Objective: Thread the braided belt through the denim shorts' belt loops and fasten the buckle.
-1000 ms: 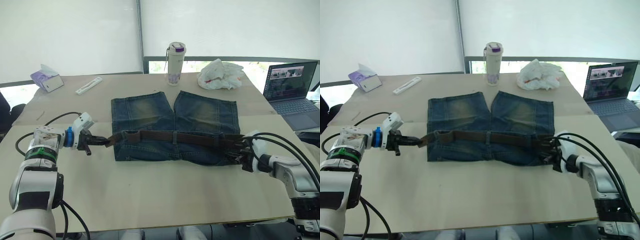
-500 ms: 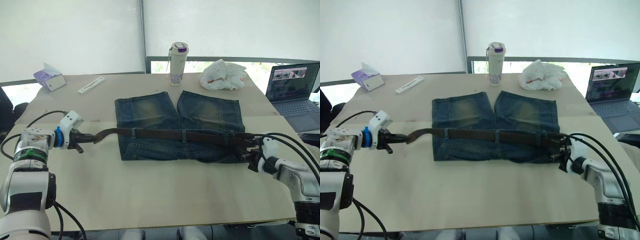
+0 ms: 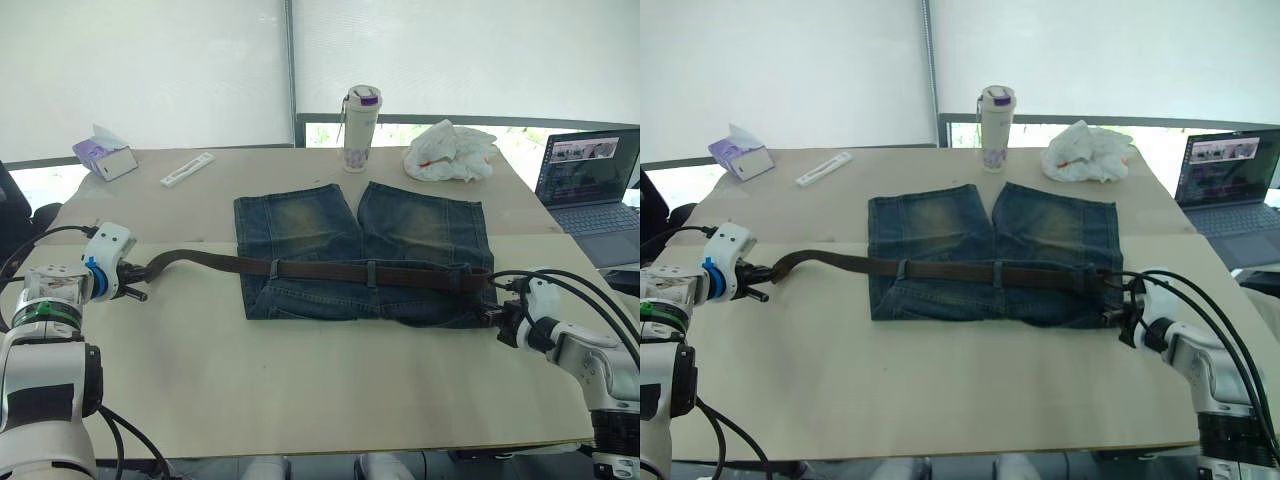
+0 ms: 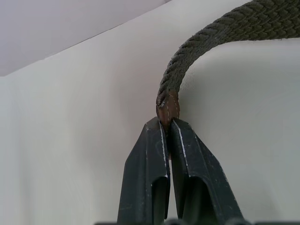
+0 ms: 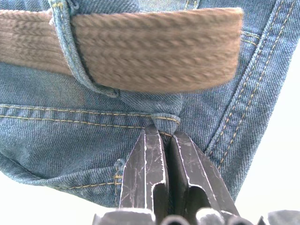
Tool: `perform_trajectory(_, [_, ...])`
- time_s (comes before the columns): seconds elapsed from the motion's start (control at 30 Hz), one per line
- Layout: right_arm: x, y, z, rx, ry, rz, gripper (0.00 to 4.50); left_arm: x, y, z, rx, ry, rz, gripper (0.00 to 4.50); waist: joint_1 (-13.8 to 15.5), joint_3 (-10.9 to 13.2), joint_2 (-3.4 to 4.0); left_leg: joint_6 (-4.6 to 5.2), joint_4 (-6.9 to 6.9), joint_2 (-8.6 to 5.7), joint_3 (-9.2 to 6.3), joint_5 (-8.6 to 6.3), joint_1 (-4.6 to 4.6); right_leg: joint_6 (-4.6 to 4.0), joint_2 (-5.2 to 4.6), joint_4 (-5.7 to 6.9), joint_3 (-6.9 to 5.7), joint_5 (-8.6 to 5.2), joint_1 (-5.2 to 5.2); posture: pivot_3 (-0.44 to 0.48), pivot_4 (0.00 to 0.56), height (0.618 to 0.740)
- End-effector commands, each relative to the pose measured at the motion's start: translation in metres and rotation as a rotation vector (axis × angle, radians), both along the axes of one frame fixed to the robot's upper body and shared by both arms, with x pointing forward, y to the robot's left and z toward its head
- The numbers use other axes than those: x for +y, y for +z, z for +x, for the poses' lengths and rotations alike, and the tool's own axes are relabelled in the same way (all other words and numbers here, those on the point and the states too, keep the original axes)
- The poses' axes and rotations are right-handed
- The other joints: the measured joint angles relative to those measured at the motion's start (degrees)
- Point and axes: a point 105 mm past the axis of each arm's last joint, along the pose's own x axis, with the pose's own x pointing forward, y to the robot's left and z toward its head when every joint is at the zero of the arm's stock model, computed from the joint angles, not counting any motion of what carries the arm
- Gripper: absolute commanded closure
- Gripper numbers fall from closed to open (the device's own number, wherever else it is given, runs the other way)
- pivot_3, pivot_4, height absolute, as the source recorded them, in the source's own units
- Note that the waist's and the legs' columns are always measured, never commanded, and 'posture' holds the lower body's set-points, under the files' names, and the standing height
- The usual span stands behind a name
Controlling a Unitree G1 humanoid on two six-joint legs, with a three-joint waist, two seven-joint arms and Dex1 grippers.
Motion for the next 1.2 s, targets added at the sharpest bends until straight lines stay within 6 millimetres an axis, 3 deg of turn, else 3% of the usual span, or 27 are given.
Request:
perform_trajectory(0.03, [-0.008,0.008,0.000,-0.029,-0.036,-0.007,4.49,0.028,0.011,-0.005,-0.033,0.162,0.042,4.50,0.00,0.00,0.00,0.00,0.00,0.00,0.00,0.00,0.00,0.00,0.00,0.00,0.00,0.00,0.00,0.000,0.150,0.740])
perform_trajectory(0.43, [-0.008,0.012,0.001,-0.046,-0.047,0.002,4.49,0.062,0.024,-0.010,-0.182,0.463,0.092,4.50,0.08,-0.01,-0.01,0.00,0.02,-0.01,-0.02,0.00,0.00,-0.01,-0.03,0.03,0.00,0.01,0.00,0.000,0.150,0.740])
perform_trajectory(0.73, [-0.007,0.013,0.004,-0.059,-0.046,-0.002,4.49,0.070,0.024,-0.015,-0.202,0.511,0.124,4.50,0.10,-0.01,-0.01,-0.01,0.03,-0.02,-0.02,0.00,0.01,-0.02,-0.04,0.07,0.00,0.02,-0.01,0.000,0.150,0.740])
perform_trajectory(0.87, [-0.010,0.015,0.005,-0.067,-0.065,0.002,4.49,0.084,0.033,-0.021,-0.242,0.594,0.175,4.50,0.05,-0.02,-0.02,0.00,0.03,-0.01,-0.03,0.00,0.02,-0.03,-0.04,0.10,0.00,0.02,-0.01,0.000,0.150,0.740])
perform_trajectory(0.97, [-0.009,0.015,0.005,-0.068,-0.064,0.004,4.49,0.077,0.025,-0.019,-0.212,0.558,0.115,4.50,0.05,-0.02,-0.02,-0.01,0.03,-0.01,-0.03,0.00,0.03,-0.03,-0.04,0.12,0.00,0.02,-0.01,0.000,0.150,0.740])
perform_trajectory(1.07, [-0.005,0.015,0.005,-0.077,-0.040,0.001,4.50,0.067,0.019,-0.015,-0.182,0.500,0.100,3.38,0.06,-0.03,-0.02,-0.01,0.03,-0.02,-0.01,0.00,0.03,-0.03,-0.04,0.18,0.00,0.02,-0.01,0.000,0.150,0.740])
perform_trajectory(1.2, [0.000,0.018,0.004,-0.104,-0.007,-0.002,4.50,0.067,0.022,-0.013,-0.196,0.494,0.104,1.43,0.05,-0.03,-0.02,-0.01,0.06,-0.04,-0.01,0.00,0.03,-0.03,-0.05,0.51,0.00,0.02,-0.01,0.000,0.150,0.740])
